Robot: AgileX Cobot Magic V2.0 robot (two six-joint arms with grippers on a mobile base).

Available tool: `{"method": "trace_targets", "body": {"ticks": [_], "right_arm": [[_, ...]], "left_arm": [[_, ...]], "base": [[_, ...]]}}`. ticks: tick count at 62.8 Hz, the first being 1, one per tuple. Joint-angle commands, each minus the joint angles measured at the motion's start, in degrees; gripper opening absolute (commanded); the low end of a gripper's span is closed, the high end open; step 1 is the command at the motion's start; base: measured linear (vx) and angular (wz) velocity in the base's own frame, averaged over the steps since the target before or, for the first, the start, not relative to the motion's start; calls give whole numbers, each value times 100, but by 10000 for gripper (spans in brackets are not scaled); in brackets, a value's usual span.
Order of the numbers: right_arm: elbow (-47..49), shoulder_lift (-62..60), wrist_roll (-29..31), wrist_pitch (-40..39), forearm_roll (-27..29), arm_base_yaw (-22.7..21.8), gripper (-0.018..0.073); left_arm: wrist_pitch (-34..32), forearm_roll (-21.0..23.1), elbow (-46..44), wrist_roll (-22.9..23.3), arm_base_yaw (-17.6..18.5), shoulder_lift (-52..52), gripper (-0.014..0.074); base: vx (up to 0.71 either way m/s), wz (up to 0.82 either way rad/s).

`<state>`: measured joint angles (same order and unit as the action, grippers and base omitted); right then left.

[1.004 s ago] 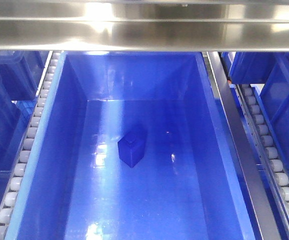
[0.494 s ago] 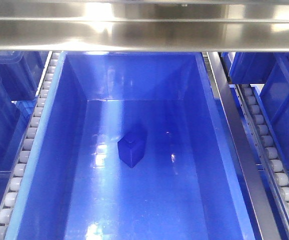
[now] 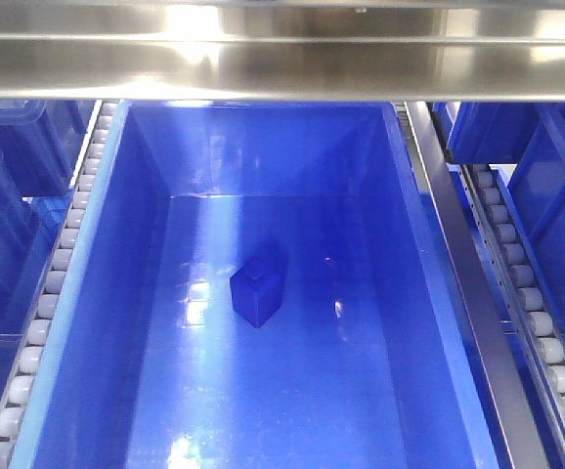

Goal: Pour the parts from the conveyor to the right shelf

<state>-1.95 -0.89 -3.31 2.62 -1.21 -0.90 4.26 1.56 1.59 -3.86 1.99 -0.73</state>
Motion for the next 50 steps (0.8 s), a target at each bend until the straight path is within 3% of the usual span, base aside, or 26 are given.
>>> {"method": "trace_targets", "body": {"ticks": [1, 50], "right_arm": [[-85, -49, 17, -430, -15, 5, -10], [-85, -50, 17, -436, -15, 5, -10]], "left_arm": [[-382, 17, 180, 43, 14, -91, -7], [-383, 17, 180, 43, 14, -91, -6]], "base": [[0, 0], [0, 0]]}}
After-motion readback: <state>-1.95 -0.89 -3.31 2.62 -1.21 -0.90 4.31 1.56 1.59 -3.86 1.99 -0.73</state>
